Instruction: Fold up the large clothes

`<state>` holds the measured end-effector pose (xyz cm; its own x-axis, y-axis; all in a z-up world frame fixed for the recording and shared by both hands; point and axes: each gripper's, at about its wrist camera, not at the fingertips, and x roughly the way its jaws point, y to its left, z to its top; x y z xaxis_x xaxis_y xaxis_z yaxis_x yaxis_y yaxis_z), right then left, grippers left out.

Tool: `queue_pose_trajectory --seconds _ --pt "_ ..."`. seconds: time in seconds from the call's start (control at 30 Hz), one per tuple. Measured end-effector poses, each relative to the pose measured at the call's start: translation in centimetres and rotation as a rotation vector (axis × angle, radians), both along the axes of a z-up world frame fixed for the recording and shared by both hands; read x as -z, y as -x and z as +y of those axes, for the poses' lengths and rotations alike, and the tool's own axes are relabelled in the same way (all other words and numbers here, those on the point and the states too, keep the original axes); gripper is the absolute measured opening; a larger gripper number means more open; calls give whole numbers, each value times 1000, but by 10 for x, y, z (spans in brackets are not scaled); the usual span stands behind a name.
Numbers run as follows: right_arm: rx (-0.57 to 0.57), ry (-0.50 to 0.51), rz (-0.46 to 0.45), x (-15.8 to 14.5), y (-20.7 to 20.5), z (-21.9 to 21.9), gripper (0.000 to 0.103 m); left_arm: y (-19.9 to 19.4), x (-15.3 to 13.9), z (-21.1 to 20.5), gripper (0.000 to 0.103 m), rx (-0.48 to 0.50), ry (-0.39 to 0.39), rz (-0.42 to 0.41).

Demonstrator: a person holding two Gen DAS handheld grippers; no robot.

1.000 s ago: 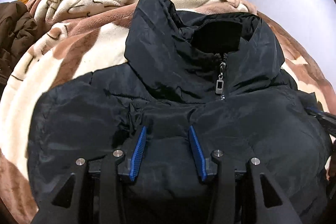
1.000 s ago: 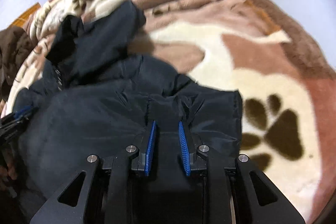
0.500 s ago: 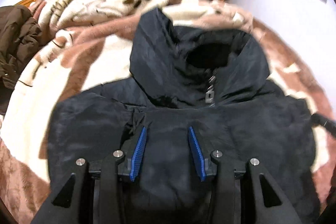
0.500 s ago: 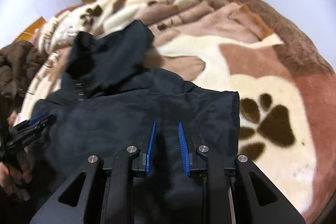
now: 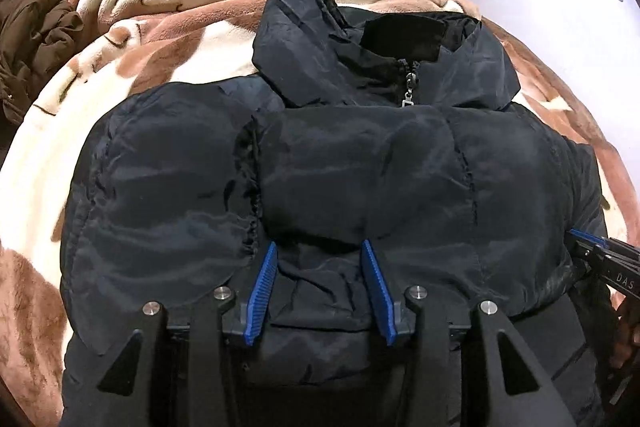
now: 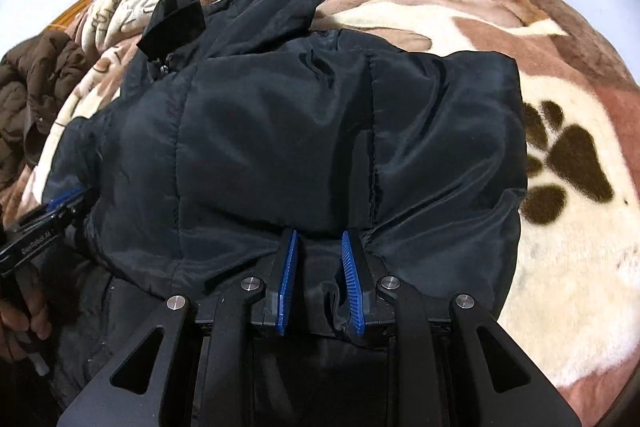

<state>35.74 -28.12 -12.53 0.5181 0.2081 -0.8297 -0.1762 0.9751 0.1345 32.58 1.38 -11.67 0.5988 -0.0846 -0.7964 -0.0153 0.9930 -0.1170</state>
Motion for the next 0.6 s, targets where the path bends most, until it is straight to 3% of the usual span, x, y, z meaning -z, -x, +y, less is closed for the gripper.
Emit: queue_pose_trajectory --seconds 0.1,0.2,0.4,0.6 --pt "11 -2 7 -5 2 -3 24 -1 -3 -1 48 -4 -4 14" --pt "32 8 -14 -29 14 -3 24 8 -20 2 47 -11 -13 22" --pt "83 -22 -150 -97 70 -16 24 62 -67 1 47 5 -8 -32" --pt "106 -53 -246 -146 130 -16 24 127 -105 -1 47 15 21 -70"
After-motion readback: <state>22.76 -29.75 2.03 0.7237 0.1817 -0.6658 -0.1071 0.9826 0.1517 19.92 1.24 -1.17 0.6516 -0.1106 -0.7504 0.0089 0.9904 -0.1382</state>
